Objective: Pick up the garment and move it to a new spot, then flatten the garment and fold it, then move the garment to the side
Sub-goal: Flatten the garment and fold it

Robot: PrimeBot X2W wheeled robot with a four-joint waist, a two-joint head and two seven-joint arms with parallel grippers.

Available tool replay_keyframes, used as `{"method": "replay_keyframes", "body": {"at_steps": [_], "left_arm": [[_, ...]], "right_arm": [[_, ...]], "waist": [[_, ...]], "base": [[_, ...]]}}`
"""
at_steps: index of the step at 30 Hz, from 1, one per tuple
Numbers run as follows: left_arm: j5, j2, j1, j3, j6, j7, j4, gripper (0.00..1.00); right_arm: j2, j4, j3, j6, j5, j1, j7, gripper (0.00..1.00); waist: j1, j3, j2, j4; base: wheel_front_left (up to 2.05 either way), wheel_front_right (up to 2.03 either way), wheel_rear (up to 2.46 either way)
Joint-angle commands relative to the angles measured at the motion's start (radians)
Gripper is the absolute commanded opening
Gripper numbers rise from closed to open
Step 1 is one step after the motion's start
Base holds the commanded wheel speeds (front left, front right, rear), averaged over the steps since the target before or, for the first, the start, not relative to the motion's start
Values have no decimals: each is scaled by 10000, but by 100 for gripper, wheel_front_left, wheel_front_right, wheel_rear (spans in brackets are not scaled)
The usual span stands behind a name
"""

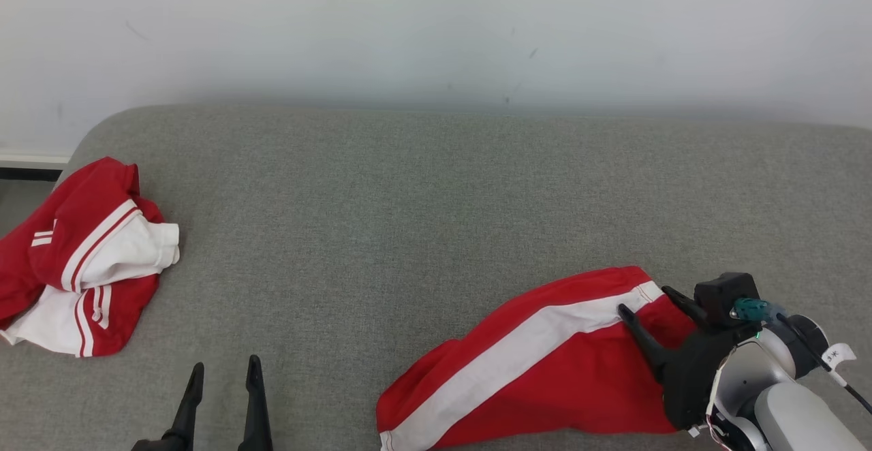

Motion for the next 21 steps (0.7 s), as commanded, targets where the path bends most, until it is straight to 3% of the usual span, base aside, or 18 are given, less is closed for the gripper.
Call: {"method": "replay_keyframes", "body": {"at_steps": [1, 2, 3, 5, 8, 13, 21], "left_arm": [[-33, -4, -93, -44, 38, -33, -12, 100], [-42, -3, -129, -68, 45, -33, -9, 100], [-58, -1, -151, -91, 52, -33, -18, 100], [-65, -4, -154, -146, 50, -33, -16, 100], [-64, -3, -171, -194, 50, -33, 2, 100], [-168, -6, 129, -38, 152, -33, -29, 100], [-262, -4, 170, 201, 214, -33, -171, 100]], "right_arm": [[93, 218, 162, -23, 349, -238, 169, 100], [114, 353, 277, -23, 457, -316, 294, 100], [111, 471, 374, -23, 582, -431, 383, 88], [73, 645, 537, -23, 761, -685, 372, 0], [57, 813, 685, -23, 950, -769, 303, 0], [31, 720, 906, -23, 1002, -823, -761, 0], [-451, -838, 1616, -23, 786, 236, -1891, 0]], "waist": [[-1, 15, 0, -9], [-1, 25, 0, 1], [-1, 38, 0, 11], [-1, 60, 0, 32], [-1, 64, 0, 50], [-1, -50, 0, -179], [-1, 73, 0, -987]], "base": [[0, 0, 0], [0, 0, 0], [0, 0, 0], [0, 0, 0], [0, 0, 0], [0, 0, 0], [0, 0, 0]]}}
